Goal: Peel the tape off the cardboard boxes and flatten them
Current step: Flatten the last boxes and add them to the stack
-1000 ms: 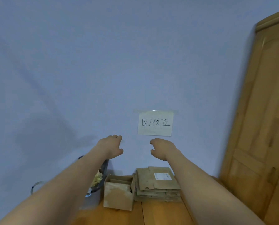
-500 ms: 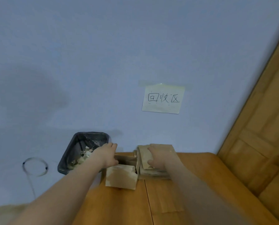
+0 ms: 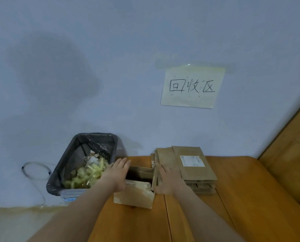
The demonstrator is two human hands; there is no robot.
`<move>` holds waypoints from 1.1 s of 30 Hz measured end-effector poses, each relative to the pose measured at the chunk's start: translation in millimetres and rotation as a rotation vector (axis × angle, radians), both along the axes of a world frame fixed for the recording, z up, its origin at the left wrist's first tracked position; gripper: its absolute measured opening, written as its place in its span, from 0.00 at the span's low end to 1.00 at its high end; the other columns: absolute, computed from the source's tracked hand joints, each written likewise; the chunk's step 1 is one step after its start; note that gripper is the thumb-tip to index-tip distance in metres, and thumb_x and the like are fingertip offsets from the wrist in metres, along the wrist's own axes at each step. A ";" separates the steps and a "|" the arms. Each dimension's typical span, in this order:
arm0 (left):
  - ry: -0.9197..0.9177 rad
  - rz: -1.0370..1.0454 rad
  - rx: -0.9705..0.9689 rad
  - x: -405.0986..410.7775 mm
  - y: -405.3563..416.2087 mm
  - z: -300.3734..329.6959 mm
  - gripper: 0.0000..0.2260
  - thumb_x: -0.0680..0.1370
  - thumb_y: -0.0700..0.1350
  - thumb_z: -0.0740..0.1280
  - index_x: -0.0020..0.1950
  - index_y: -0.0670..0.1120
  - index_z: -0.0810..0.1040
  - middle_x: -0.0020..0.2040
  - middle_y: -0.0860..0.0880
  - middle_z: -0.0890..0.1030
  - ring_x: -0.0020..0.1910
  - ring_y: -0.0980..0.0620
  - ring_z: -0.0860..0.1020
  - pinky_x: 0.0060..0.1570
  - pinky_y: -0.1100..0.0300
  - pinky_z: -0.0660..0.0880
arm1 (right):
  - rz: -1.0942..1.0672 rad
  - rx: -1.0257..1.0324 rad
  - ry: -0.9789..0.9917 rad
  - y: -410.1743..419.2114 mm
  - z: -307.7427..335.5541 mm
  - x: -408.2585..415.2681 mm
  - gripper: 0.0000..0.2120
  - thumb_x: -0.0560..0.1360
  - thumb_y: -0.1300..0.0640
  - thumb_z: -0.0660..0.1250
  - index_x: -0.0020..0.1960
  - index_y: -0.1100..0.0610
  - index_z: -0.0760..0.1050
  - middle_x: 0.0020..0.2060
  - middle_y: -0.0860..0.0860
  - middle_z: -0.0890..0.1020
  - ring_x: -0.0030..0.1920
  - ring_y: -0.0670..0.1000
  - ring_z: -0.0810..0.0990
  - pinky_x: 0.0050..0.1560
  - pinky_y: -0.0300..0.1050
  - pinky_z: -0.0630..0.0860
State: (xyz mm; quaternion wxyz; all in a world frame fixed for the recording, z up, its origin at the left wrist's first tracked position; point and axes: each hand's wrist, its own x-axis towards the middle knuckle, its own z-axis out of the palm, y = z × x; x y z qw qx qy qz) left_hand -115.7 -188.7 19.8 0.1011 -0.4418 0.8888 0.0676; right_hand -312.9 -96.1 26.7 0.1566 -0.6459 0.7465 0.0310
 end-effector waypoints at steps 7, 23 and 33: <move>-0.164 -0.145 0.012 -31.5 -43.6 -38.7 0.48 0.74 0.62 0.67 0.79 0.48 0.37 0.80 0.46 0.41 0.78 0.46 0.41 0.75 0.50 0.40 | -0.008 0.021 -0.101 -35.3 -47.1 -10.1 0.50 0.72 0.40 0.68 0.77 0.45 0.34 0.78 0.49 0.38 0.77 0.55 0.42 0.74 0.60 0.55; -0.265 -0.271 0.045 -43.9 -45.4 -78.8 0.50 0.69 0.63 0.71 0.79 0.50 0.44 0.76 0.46 0.58 0.73 0.43 0.58 0.71 0.45 0.58 | 0.112 0.097 -0.047 -54.0 -88.4 7.5 0.45 0.71 0.40 0.67 0.78 0.50 0.45 0.73 0.50 0.57 0.72 0.58 0.53 0.66 0.55 0.68; -0.116 -0.246 -0.103 -11.4 33.4 -94.6 0.47 0.70 0.61 0.69 0.79 0.47 0.46 0.74 0.47 0.59 0.72 0.44 0.59 0.69 0.46 0.58 | 0.192 -0.001 0.170 14.9 -73.0 32.9 0.39 0.73 0.42 0.65 0.77 0.55 0.52 0.69 0.54 0.63 0.68 0.59 0.60 0.69 0.56 0.60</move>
